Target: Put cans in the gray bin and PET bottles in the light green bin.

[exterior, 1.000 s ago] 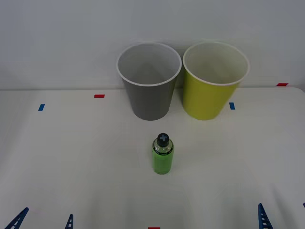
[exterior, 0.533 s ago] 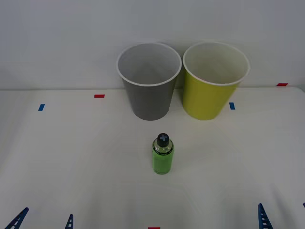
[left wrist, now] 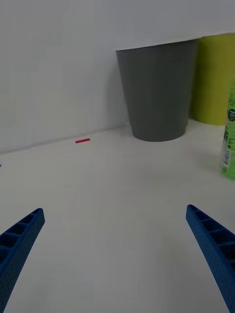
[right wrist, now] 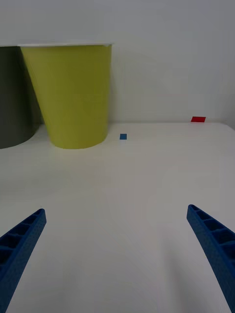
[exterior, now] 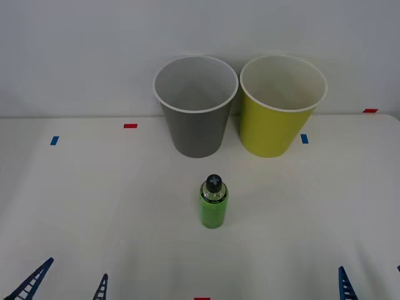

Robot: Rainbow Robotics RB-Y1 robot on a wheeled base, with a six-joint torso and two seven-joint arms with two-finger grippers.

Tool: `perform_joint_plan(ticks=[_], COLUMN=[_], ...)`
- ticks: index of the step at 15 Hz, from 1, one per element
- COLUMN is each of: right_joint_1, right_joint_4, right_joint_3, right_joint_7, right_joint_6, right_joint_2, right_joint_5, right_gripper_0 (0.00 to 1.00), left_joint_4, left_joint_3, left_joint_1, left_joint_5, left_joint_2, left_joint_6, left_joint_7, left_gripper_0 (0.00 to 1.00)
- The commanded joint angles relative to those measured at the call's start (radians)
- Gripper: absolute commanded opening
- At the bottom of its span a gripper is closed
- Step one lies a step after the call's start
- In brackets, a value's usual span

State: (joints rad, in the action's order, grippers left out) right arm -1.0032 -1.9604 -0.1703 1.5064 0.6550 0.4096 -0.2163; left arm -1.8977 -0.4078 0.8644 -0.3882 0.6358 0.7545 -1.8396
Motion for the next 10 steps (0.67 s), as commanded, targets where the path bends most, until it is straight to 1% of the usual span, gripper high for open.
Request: perform_joint_plan(ticks=[1,4,8,10], right_joint_1=[0.000,0.000,0.000,0.000], right_joint_4=[0.000,0.000,0.000,0.000], right_joint_3=[0.000,0.000,0.000,0.000], right_joint_7=[0.000,0.000,0.000,0.000], right_joint_6=[0.000,0.000,0.000,0.000], right_joint_2=[0.000,0.000,0.000,0.000], right_joint_5=[0.000,0.000,0.000,0.000], right_gripper_0=[1.00,1.00,1.00,1.00], left_joint_4=[0.058,0.074,0.074,0.072], left_joint_3=[-0.074,-0.132,-0.170,-0.192], left_joint_1=[-0.116,-0.206,-0.306,-0.366], left_joint_5=[-0.006,-0.012,-0.035,-0.050], left_joint_2=[0.048,0.071,0.088,0.093], left_joint_6=[0.000,-0.029,-0.092,-0.141], left_joint_7=[0.002,0.002,0.003,0.003], left_gripper_0=[1.00,1.00,1.00,1.00])
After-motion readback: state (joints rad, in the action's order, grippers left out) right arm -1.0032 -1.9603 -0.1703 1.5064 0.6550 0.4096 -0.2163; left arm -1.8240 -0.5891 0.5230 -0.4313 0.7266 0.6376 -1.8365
